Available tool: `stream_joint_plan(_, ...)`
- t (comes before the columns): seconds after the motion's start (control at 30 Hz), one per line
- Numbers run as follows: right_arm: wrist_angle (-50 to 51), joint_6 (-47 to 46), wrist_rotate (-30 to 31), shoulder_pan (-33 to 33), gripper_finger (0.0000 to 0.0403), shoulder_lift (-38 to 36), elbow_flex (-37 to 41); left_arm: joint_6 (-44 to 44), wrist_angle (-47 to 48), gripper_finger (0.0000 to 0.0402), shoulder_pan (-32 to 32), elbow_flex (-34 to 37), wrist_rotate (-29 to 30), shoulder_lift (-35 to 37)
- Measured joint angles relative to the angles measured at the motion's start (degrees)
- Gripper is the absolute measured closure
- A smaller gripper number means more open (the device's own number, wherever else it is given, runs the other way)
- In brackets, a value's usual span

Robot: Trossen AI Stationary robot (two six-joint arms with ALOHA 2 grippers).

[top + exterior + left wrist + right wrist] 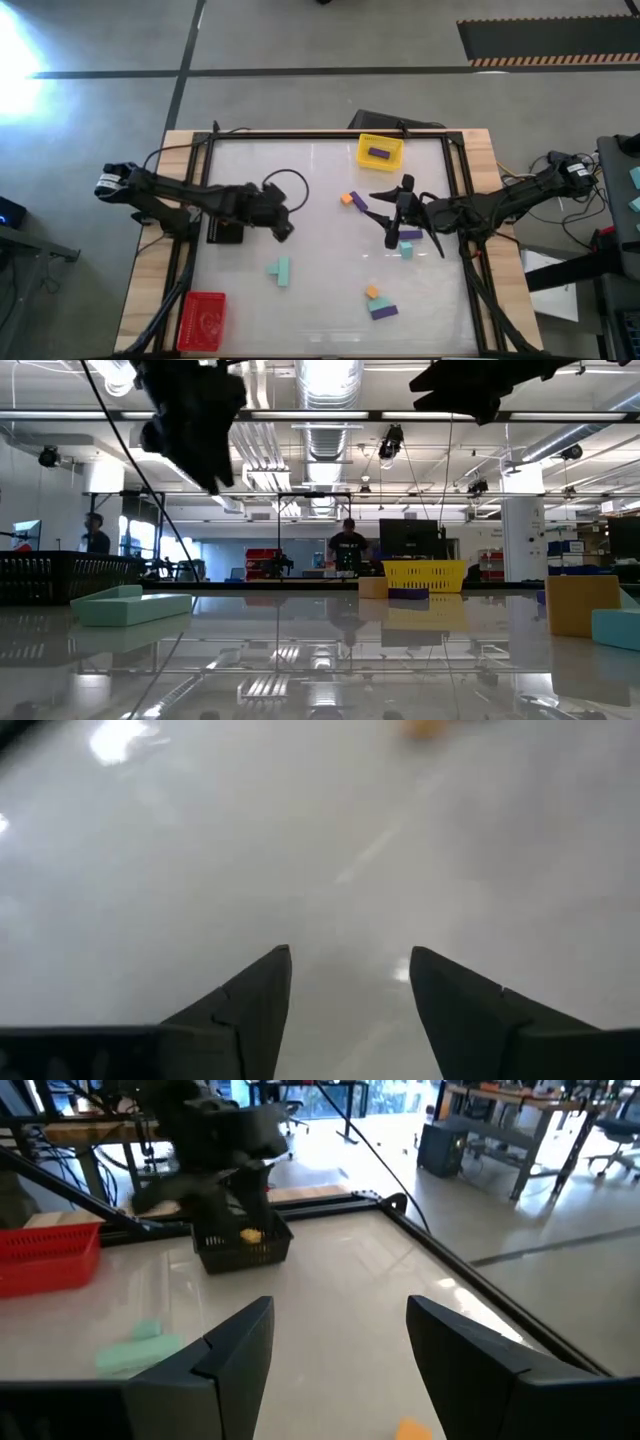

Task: Sort & place blocks by color
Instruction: Put the light blue block into the red bin

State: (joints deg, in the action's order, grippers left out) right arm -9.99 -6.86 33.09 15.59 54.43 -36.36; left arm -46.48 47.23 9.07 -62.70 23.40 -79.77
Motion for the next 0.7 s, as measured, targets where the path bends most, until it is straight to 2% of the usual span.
stream_joint_plan(0.13, 0.5, -0.8, 0.0, 0.0, 0.0184, 0.0, 0.0, 0.4, -7.4, 0.0212, 1.4, -0.1, -10.5, 0.0)
stream_joint_plan(0.27, 0.7, -0.8, 0.0, 0.0, 0.0184, 0.0, 0.0, -6.2, -7.0, 0.0224, 3.8, -0.1, -14.1, -1.4)
stream_joint_plan(0.4, 0.8, -0.7, 0.0, 0.0, 0.0184, 0.0, 0.0, -10.2, -6.8, 0.0245, 7.2, -1.0, -20.1, -6.2)
stream_joint_plan(0.6, 3.1, -1.3, 0.0, 0.0, 0.0184, 0.0, -1.2, -9.3, -5.7, 0.0267, 11.6, -5.3, -29.5, -14.5)
stream_joint_plan(0.7, 4.3, -1.5, 0.0, 0.0, 0.0184, 0.0, -1.8, -4.1, -3.7, 0.027, 13.3, -7.2, -32.3, -16.4)
